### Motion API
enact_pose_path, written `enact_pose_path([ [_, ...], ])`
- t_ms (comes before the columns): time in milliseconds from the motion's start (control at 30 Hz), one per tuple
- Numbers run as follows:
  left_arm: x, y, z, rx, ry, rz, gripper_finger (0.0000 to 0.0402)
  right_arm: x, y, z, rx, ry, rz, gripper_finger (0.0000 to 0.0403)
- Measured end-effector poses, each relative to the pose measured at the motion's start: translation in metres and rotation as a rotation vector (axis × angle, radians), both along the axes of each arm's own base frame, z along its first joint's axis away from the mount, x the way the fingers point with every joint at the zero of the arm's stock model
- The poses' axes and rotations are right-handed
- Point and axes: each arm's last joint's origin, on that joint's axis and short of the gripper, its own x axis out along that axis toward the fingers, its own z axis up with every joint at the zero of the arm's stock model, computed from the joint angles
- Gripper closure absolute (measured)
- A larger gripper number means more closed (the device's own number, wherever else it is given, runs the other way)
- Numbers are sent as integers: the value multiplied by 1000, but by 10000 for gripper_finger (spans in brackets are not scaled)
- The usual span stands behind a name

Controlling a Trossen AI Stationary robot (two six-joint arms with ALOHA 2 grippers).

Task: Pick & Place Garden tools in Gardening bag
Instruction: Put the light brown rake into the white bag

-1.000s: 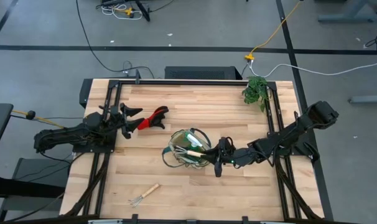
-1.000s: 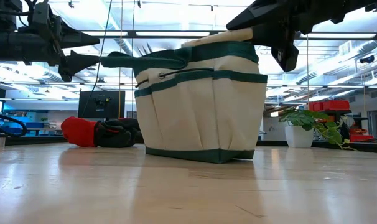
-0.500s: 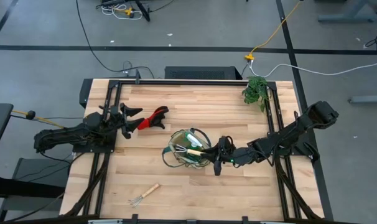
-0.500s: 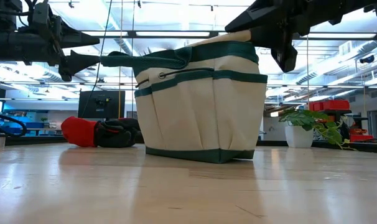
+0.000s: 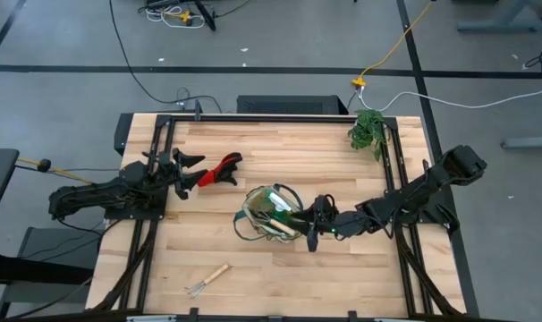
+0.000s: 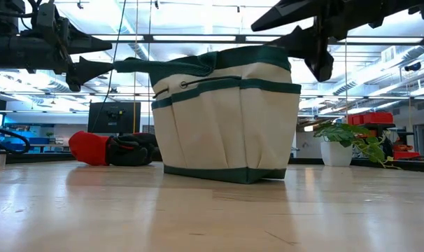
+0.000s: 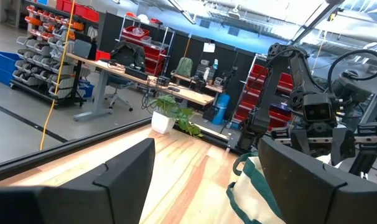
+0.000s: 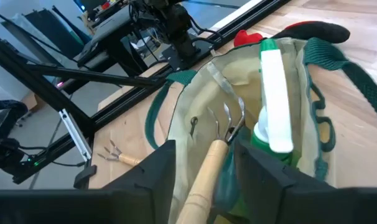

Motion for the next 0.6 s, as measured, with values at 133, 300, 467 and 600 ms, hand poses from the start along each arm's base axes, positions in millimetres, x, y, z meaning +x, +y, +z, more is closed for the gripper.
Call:
enact_pose_path([
  [133, 0, 0, 0, 0, 0, 0, 110, 1, 0, 2, -12, -22, 4, 230],
  [300, 0, 0, 0, 0, 0, 0, 110, 2, 0, 7, -61, -53, 34, 233],
  [467, 0, 0, 0, -1, -1, 0, 110, -3, 1, 12, -45, -24, 120, 246],
  [600, 0, 0, 0, -8, -4, -2, 110, -9, -2, 10, -37, 45, 124, 261],
])
